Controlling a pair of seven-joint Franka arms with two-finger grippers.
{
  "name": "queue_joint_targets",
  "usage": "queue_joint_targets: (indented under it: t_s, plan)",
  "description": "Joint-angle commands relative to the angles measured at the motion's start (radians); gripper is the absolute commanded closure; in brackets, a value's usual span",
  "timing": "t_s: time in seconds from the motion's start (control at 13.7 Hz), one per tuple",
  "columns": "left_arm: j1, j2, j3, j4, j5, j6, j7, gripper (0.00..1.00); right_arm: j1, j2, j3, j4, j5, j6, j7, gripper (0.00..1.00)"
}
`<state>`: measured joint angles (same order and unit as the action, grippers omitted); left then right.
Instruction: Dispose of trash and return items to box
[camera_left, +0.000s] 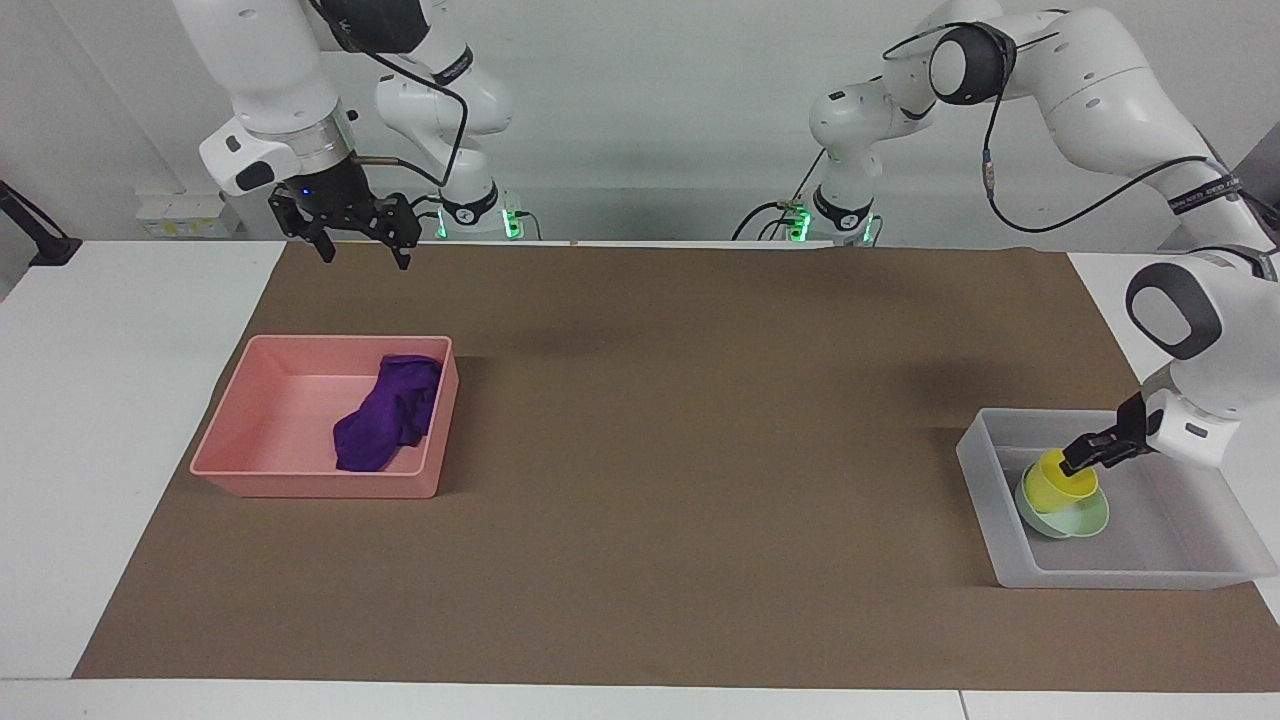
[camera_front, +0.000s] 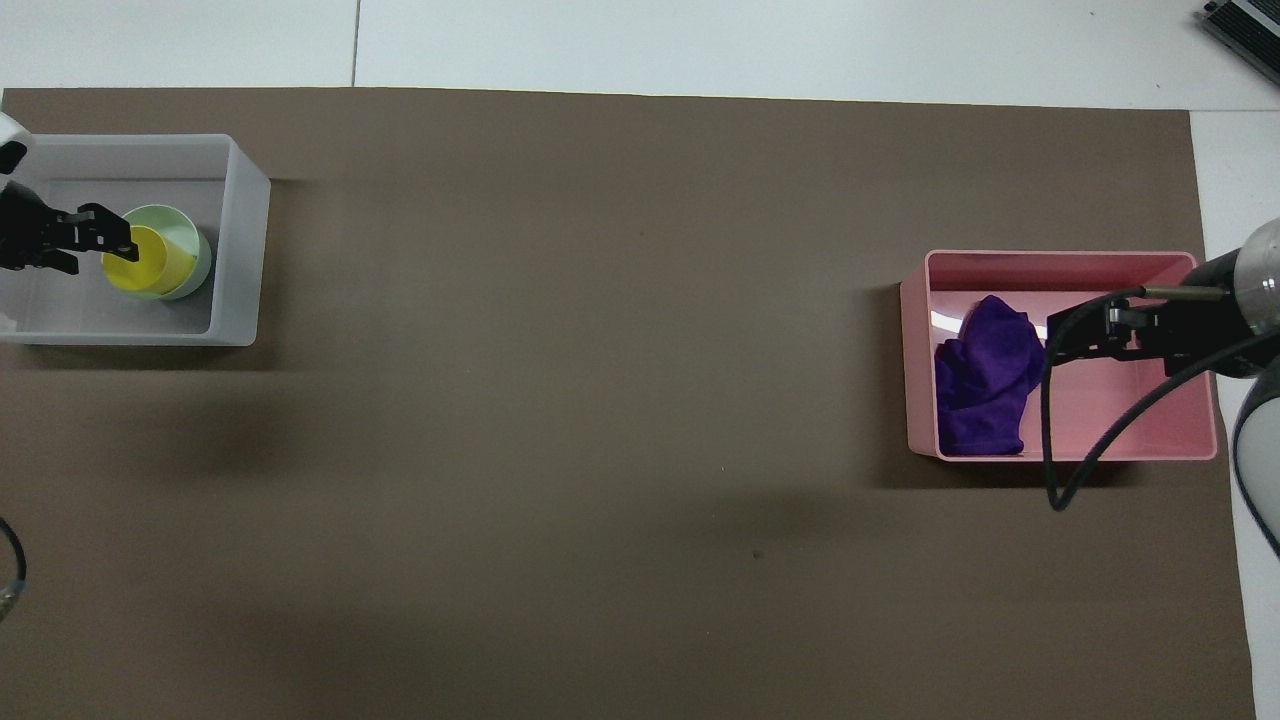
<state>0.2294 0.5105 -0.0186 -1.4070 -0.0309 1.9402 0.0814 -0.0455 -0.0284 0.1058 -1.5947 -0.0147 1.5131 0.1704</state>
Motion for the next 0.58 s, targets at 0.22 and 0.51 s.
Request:
queue_joint_targets:
  t_s: [0.22, 0.51]
  plan:
    - [-0.051, -0.176, -0.050, 0.016, 0.011, -0.283, -0.005, 0.00, -0.008, -0.022, 0.002, -0.024, 0.018, -0.001, -0.028, 0.00]
    - [-0.143, -0.369, -0.054, -0.009, 0.016, -0.350, -0.086, 0.00, -0.010, -0.021, 0.002, -0.022, 0.022, 0.002, -0.026, 0.00]
